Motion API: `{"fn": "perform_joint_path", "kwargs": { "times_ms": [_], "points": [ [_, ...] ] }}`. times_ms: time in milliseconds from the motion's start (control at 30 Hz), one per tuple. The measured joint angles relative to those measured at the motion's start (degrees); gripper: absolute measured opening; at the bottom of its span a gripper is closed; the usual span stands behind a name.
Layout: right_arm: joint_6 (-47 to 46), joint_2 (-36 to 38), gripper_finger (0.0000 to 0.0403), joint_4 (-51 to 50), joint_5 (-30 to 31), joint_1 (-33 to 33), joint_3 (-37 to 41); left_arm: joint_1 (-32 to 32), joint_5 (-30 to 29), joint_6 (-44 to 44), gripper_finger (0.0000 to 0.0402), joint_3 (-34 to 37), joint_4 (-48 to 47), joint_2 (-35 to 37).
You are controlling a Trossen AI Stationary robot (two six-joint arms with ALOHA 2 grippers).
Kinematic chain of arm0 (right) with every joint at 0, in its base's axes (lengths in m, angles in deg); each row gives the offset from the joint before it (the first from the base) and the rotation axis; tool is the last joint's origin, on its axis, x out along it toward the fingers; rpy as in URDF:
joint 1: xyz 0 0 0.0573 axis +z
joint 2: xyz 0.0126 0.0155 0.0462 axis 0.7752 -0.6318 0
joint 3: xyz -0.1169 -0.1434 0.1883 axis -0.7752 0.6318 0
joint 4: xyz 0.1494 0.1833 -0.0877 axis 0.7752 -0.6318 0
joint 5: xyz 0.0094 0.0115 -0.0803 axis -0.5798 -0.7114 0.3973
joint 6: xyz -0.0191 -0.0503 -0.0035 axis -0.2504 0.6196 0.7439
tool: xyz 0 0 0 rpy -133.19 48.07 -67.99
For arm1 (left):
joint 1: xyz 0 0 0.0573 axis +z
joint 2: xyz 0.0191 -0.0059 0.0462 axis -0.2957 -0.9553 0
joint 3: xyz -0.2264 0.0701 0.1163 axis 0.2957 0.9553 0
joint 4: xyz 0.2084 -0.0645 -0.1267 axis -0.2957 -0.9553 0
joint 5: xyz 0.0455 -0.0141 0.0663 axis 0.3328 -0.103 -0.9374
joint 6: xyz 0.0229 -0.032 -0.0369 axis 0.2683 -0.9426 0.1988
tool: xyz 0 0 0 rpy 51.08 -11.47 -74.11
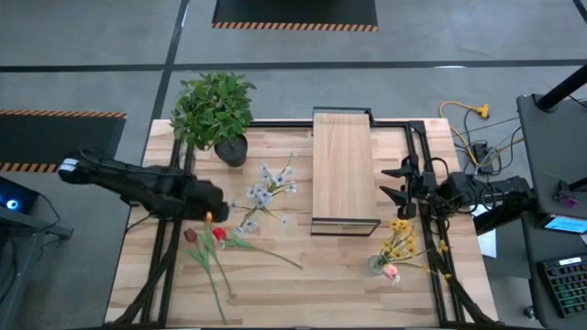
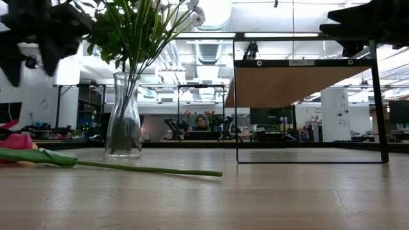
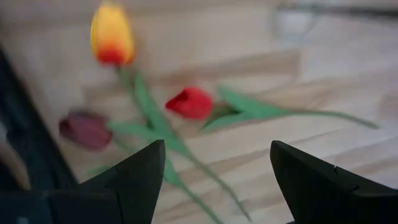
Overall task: Pick and place flowers into a vace then onto a shelf
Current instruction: Put the maroon tulip into the left transparent glass vase
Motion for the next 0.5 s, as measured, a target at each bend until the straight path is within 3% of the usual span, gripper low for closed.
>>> {"fn": "perform_joint_path", "kwargs": {
  "times_ms": [267,500],
  "points": [
    [0.24,0.01,0.0219,-0.15,0.01,0.0,-3.83,-14.43,5.91,-16.33,0.0273,-0.08,0.17,-8.59],
    [1.86,0.01,0.0219,0.5,0.02,-0.02,-4.39,-24.4,5.94,-29.69,0.0273,-0.1,0.49,-15.38]
  ]
}}
